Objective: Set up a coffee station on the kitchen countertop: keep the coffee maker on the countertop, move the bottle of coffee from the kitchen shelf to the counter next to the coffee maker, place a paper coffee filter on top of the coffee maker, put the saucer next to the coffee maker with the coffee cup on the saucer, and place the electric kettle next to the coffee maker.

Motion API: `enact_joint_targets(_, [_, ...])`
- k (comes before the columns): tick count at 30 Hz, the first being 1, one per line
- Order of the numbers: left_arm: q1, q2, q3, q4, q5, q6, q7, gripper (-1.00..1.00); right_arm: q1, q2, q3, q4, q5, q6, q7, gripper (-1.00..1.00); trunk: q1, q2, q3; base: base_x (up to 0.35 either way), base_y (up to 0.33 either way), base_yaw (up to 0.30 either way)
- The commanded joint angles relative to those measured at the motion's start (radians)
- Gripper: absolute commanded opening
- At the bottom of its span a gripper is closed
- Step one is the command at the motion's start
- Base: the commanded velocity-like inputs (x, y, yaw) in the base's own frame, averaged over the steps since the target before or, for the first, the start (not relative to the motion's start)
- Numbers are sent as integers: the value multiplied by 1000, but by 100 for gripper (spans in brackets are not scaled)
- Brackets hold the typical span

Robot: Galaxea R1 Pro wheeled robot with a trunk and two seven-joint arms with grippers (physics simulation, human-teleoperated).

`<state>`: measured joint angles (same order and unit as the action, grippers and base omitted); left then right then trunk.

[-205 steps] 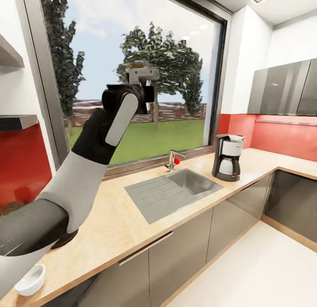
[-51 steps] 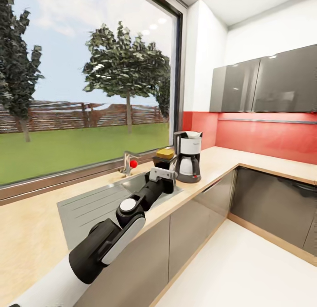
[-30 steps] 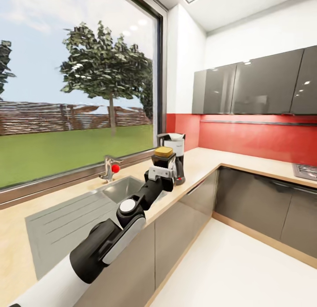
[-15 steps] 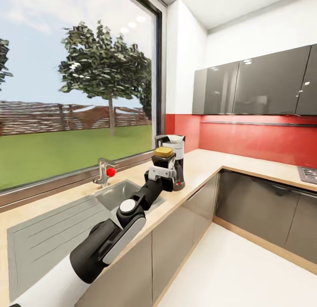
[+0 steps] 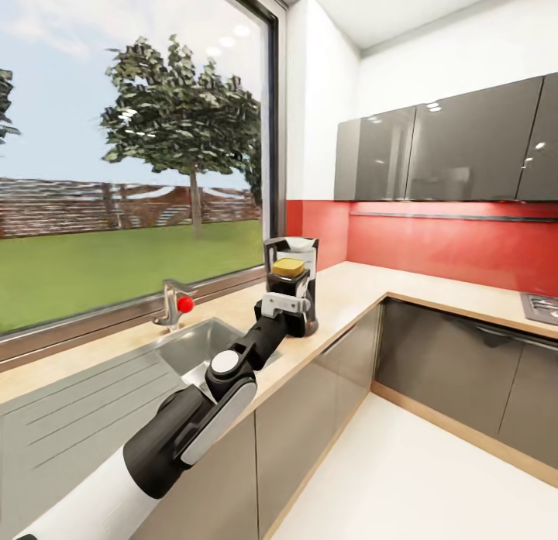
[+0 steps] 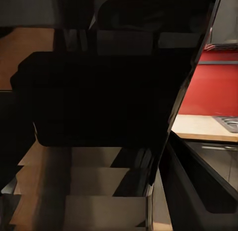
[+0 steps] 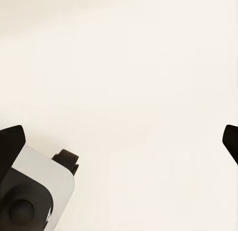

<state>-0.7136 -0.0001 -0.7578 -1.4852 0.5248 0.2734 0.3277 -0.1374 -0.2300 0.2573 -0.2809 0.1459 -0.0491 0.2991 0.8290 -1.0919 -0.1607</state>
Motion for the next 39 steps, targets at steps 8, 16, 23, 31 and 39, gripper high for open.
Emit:
enact_joint_targets(8, [-1, 0, -2, -1, 6, 3, 7, -100, -1, 0, -3, 0, 11, -5, 3, 100, 0, -1, -1, 65, -43, 0])
enact_joint_targets(16, [-1, 0, -2, -1, 6, 3, 7, -100, -1, 0, -3, 0, 11, -5, 3, 100, 0, -1, -1, 174, -28, 1])
enact_joint_targets(23, [-1, 0, -2, -1, 6, 3, 7, -100, -1, 0, -3, 0, 12, -5, 3, 100, 0, -1, -1, 22, -3, 55])
enact_joint_targets(31, [-1, -4, 42, -2, 3, 21, 80, -100, -1, 0, -2, 0, 12, -6, 3, 100, 0, -1, -1, 0, 0, 2])
enact_joint_targets(39, [-1, -26, 96, -5, -2, 107, 323, -100, -1, 1, -2, 2, 12, -6, 3, 100, 0, -1, -1, 0, 0, 0])
